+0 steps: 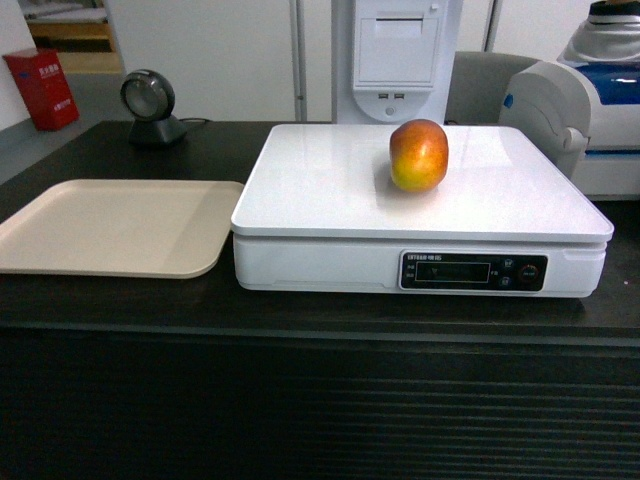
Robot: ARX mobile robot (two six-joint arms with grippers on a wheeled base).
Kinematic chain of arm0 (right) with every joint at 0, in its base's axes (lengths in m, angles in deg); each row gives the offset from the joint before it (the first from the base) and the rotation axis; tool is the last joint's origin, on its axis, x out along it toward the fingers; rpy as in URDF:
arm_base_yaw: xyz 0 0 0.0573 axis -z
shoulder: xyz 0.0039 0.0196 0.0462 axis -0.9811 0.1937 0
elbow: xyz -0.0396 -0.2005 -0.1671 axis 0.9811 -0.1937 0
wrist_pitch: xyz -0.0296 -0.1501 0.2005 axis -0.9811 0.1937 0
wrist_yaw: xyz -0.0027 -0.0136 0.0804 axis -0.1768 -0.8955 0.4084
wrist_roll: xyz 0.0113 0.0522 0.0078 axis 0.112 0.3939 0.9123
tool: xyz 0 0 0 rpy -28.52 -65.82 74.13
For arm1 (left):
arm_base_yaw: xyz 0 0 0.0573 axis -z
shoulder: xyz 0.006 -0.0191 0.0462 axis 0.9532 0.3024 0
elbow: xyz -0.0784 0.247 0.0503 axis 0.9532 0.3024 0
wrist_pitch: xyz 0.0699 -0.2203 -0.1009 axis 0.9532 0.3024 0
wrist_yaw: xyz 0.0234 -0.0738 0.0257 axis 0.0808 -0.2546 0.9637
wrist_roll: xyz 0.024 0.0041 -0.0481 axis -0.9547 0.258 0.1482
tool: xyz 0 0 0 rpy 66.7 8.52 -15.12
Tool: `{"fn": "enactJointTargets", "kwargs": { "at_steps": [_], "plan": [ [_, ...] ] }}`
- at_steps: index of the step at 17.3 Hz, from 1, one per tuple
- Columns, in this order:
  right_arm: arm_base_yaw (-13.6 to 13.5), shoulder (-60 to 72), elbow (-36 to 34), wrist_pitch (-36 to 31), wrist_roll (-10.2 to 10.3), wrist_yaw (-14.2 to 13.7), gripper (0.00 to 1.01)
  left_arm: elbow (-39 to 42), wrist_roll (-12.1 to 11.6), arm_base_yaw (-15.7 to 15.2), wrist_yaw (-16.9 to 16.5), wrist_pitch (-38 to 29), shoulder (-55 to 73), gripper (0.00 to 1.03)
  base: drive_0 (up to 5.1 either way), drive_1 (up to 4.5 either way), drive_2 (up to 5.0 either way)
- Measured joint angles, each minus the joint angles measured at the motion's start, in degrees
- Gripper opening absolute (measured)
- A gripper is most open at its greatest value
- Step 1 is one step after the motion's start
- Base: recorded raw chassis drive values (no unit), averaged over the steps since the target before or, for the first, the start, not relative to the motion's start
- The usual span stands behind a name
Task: Place dark red mango on scale at checkout
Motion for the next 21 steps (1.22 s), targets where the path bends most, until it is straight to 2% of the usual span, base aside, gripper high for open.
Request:
{"fn": "enactJointTargets", "kwargs": {
  "at_steps": [6, 7, 12, 13, 14, 15, 21],
  "plan": [
    [0.0, 0.0, 0.0, 0.0, 0.0, 0.0, 0.98, 1.4, 0.0, 0.0, 0.0, 3.4, -5.1, 0.02, 0.0, 0.0, 0.0],
    [0.0, 0.0, 0.0, 0.0, 0.0, 0.0, 0.98, 2.6, 0.0, 0.0, 0.0, 1.3, -5.6, 0.02, 0.0, 0.0, 0.0],
    [0.0, 0.0, 0.0, 0.0, 0.0, 0.0, 0.98, 3.0, 0.0, 0.0, 0.0, 7.1, -10.8, 0.02, 0.0, 0.0, 0.0],
    [0.0, 0.0, 0.0, 0.0, 0.0, 0.0, 0.98, 3.0, 0.0, 0.0, 0.0, 8.7, -12.1, 0.02, 0.0, 0.0, 0.0],
    [0.0, 0.0, 0.0, 0.0, 0.0, 0.0, 0.98, 3.0, 0.0, 0.0, -0.2, 16.8, -17.3, 0.02, 0.0, 0.0, 0.0],
    [0.0, 0.0, 0.0, 0.0, 0.0, 0.0, 0.98, 3.0, 0.0, 0.0, 0.0, 17.4, -20.9, 0.02, 0.0, 0.0, 0.0],
    [0.0, 0.0, 0.0, 0.0, 0.0, 0.0, 0.98, 3.0, 0.0, 0.0, 0.0, 17.7, -20.8, 0.02, 0.0, 0.0, 0.0]
  ]
}}
